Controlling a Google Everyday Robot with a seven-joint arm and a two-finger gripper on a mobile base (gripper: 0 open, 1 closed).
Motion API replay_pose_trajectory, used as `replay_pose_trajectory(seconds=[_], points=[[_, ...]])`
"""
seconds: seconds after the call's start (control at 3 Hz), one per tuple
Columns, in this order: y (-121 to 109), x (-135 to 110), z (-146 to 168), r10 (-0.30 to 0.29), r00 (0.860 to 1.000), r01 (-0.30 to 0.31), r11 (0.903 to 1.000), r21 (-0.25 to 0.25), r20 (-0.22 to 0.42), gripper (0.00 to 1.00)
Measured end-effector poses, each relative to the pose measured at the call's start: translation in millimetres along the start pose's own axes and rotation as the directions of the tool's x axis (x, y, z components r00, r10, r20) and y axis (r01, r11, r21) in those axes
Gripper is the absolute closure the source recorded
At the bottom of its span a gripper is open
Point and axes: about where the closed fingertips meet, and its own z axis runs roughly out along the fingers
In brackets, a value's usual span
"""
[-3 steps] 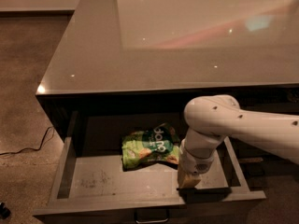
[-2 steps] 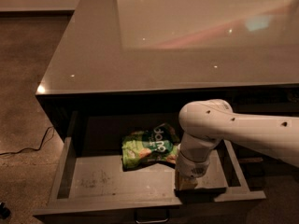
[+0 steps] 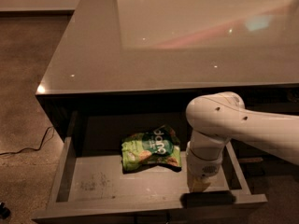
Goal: Open top drawer
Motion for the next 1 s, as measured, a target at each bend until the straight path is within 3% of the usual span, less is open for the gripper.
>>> replay_pose_trajectory(seconds=[0.67,1.0], points=[[17,12,-24,0.019,0.998,-0.019,0.9998,0.0,-0.052,1.0],[23,10,-19,0.011,0.999,-0.012,0.9996,-0.027,-0.04,1.0]])
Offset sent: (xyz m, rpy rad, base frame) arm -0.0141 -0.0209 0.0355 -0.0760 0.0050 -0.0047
